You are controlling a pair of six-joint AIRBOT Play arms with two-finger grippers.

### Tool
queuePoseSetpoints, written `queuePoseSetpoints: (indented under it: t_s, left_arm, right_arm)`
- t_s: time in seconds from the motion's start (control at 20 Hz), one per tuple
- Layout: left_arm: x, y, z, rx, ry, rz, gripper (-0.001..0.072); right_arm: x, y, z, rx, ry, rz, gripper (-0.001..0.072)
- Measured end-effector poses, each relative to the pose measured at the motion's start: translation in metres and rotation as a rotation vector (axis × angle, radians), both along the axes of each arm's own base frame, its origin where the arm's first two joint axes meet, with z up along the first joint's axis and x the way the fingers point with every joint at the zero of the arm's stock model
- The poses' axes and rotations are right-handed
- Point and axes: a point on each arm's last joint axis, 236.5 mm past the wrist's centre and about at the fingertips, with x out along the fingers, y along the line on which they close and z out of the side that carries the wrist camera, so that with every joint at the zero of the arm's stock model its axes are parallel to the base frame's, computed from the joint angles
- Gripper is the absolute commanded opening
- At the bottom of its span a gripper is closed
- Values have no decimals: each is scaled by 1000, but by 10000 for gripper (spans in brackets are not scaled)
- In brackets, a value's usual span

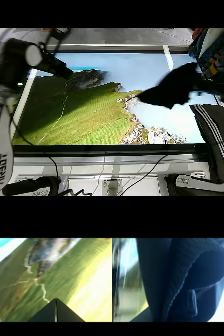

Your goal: Fold the clothes and pants, and hang the long-sleeved shirts on hangers.

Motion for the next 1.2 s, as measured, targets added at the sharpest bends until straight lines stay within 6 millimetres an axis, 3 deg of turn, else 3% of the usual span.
queuePoseSetpoints:
  t_s: [0.15,0.35,0.5,0.65,0.7,0.75,0.85,1.05,1.1,1.15,1.2]
  left_arm:
    - [-12,16,19,-1,-24,33,13]
    - [-20,24,25,1,-24,51,14]
    - [-22,26,26,2,-22,55,13]
    - [-23,27,26,3,-23,57,14]
    - [-22,27,26,3,-22,57,14]
    - [-22,27,25,4,-20,57,14]
    - [-22,27,23,5,-15,58,14]
    - [-21,27,22,7,-12,58,14]
    - [-21,27,22,7,-12,58,14]
    - [-21,27,22,7,-12,58,14]
    - [-21,27,22,7,-11,58,14]
  right_arm:
    - [-58,-89,25,-77,19,-225,19]
    - [-164,-192,13,-120,214,-597,20]
    - [-255,-235,-7,-82,416,-877,20]
    - [-321,-259,-17,-71,543,-1094,46]
    - [-338,-263,-20,-75,579,-1140,280]
    - [-351,-267,-23,-79,610,-1180,682]
    - [-368,-272,-28,-84,647,-1226,691]
    - [-380,-275,-31,-86,677,-1263,679]
    - [-380,-276,-31,-83,677,-1267,559]
    - [-379,-276,-31,-78,671,-1267,251]
    - [-374,-275,-30,-72,658,-1261,19]
